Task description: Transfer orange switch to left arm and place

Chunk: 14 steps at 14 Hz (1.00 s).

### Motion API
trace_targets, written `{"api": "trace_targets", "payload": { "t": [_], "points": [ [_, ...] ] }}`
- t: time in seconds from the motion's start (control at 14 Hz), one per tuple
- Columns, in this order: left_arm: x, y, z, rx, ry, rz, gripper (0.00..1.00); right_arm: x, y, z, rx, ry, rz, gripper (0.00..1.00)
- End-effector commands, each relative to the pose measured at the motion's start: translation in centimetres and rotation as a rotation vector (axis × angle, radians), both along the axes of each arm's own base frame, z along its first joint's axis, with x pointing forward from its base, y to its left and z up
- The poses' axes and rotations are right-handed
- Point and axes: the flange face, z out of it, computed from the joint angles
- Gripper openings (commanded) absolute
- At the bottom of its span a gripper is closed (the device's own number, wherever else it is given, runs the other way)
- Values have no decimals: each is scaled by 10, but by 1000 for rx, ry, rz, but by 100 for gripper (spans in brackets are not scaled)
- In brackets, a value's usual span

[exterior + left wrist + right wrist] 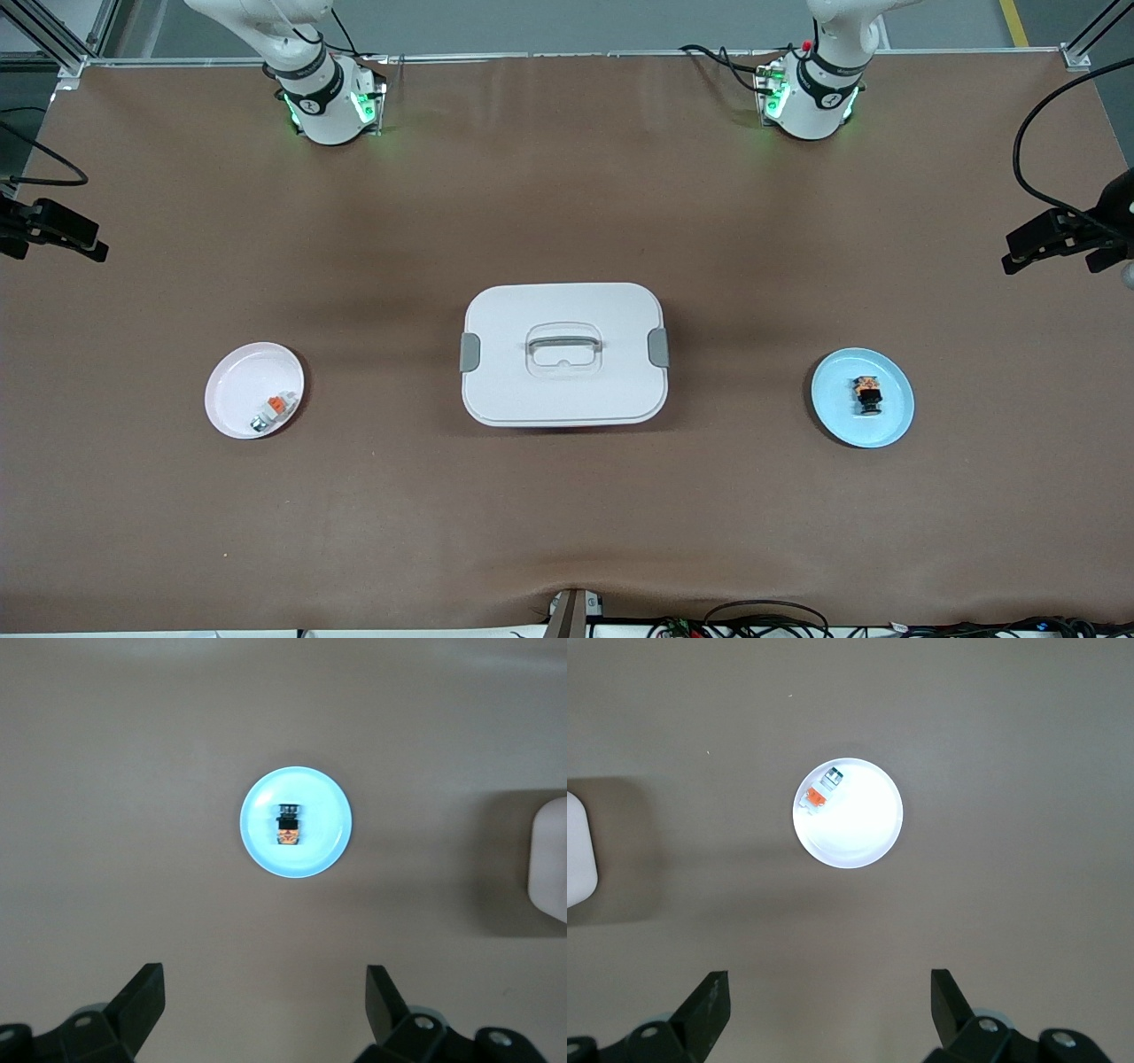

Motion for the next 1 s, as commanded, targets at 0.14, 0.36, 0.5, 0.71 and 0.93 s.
{"api": "trace_targets", "payload": {
  "t": [0.14,0.36,0.5,0.71,0.93],
  "points": [
    [-25,-17,20,-4,10,85,100,-3,-3,7,-17,-12,-16,100],
    [-30,-29,18,6,28,155,100,-3,-3,6,-17,-9,-16,100],
    [-35,-34,15,7,34,148,100,-3,-4,7,-18,-10,-18,100],
    [-44,-34,17,17,12,141,100,-3,-5,7,-17,-10,-20,100],
    [-52,-36,26,19,-5,146,100,-3,-5,6,-17,-9,-20,100]
  ]
}}
